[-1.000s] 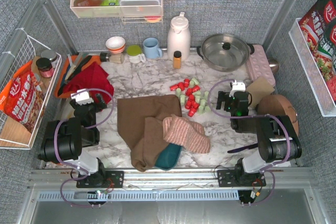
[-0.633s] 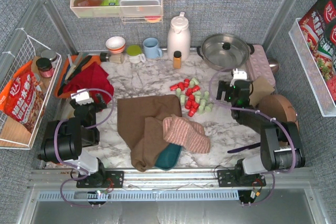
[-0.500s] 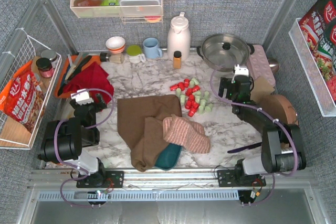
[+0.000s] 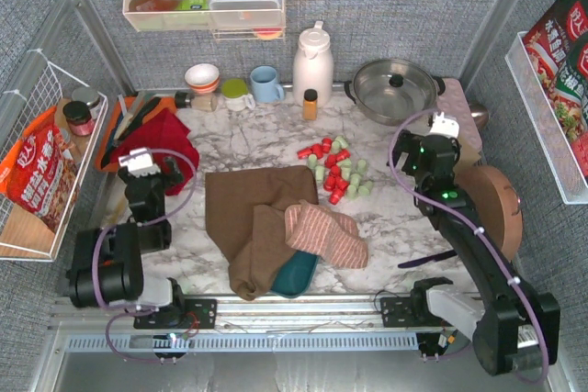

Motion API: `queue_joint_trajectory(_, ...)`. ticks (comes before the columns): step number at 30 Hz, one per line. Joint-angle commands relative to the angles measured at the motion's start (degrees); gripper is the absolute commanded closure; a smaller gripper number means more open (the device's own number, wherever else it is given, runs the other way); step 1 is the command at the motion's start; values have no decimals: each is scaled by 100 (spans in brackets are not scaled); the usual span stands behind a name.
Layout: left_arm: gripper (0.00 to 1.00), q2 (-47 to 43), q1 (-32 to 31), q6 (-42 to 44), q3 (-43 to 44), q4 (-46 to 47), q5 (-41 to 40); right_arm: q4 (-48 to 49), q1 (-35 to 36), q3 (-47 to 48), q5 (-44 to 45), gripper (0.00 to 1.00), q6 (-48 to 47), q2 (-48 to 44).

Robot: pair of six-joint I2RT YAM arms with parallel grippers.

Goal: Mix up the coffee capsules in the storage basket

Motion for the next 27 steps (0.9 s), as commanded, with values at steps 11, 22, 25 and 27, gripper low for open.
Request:
queue_joint_trajectory(11,1,-2167,5,-2546,3952,-8119,-1619,-1128,364,338,-289,4,174,-1440)
queue_joint_trajectory(22,1,-3355,5,-2068,3540,-7957,792,-905,1617,403,-824,17,-363,-1398)
queue_joint_trajectory(25,1,-3481,-50,-2008,3288,-7811,1013,-749,2168,399,-801,20,-600,-1220)
queue_joint_trajectory(27,1,-3485,-172,-1905,3170,-7773,1081,-655,2540,352,-927,21,-783,-1112)
